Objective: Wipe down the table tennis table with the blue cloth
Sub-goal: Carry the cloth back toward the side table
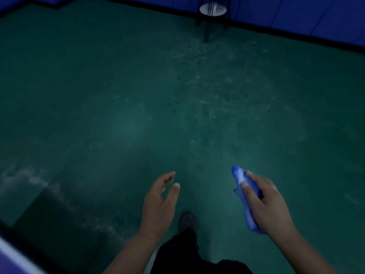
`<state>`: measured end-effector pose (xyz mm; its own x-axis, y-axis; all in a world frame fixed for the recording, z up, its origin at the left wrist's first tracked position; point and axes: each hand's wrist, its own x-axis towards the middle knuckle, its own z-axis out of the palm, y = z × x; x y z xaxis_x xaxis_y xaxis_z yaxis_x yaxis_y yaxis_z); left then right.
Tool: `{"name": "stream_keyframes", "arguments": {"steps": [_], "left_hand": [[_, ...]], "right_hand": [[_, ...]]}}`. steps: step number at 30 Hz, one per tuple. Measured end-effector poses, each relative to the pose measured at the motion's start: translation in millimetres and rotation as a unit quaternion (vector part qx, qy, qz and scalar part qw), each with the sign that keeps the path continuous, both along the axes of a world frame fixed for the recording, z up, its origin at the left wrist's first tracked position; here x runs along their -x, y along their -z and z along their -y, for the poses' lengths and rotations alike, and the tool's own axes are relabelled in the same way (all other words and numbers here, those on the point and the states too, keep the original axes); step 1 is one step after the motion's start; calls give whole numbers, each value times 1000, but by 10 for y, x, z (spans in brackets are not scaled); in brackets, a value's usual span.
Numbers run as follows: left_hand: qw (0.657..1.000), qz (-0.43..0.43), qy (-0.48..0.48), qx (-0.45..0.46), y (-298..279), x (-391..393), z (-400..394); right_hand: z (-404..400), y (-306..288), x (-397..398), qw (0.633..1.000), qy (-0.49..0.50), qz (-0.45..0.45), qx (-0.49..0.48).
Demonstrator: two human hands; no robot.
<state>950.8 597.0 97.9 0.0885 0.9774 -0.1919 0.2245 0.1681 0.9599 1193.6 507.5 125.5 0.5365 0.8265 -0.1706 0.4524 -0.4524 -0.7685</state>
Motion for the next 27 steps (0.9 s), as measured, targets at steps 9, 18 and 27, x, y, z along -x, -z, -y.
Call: {"name": "stream_keyframes", "arguments": {"steps": [9,18,27], "left_hand": [[996,-18,77,-32,-115,-1337,-2645],[991,-57,117,-10,-86,-2832,-5025],[998,-58,15,-27,-255,-3357,-7630]], "right_hand": [[-2393,-117,-1291,998,60,11,-17],[-4939,64,-2675,998,64,-5,-4],[-7814,-66,-3577,999,-31,11,-1]]}}
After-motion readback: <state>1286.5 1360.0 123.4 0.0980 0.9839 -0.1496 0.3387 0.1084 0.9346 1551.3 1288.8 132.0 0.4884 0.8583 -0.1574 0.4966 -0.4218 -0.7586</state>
